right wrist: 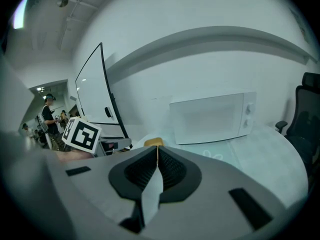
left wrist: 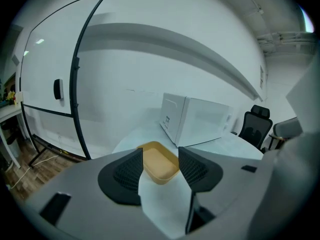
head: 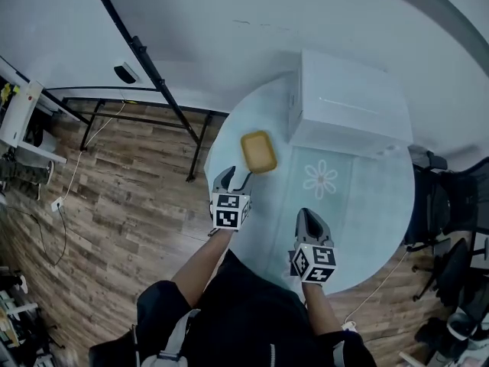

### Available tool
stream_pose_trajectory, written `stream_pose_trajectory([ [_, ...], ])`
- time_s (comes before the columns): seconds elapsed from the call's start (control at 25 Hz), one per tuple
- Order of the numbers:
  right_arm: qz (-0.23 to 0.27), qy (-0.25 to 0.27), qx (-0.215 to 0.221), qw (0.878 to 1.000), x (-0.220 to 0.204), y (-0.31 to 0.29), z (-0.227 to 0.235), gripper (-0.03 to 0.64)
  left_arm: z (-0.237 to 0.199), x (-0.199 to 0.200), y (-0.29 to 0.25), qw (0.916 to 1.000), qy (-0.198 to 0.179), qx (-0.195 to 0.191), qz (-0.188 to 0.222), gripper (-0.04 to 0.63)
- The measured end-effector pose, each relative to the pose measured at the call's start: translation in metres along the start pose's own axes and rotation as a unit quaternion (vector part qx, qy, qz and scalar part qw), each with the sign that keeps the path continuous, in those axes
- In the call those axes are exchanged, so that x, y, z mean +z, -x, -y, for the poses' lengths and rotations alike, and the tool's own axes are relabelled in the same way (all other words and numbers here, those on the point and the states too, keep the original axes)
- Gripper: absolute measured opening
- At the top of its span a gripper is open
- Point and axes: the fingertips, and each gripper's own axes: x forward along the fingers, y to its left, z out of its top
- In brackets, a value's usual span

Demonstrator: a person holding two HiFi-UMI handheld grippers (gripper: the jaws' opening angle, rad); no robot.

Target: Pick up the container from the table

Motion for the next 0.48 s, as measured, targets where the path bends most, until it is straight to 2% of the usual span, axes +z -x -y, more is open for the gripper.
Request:
stream_pose_trajectory([
  [0.28, -0.014, -0.013, -0.028, 0.999, -0.001, -0.014, 0.013, 0.025, -0.030, -0.030, -0.065, 0.9974, 0.022, 0.026, -0.063, 0.215],
  [0.48, -0.024, -0.025, -0.050, 0.998, -0.005, -0.018, 0.020, 0.025, -0.044, -0.049, -0.100, 0.9936, 0.038, 0.029, -0.103, 0.215],
])
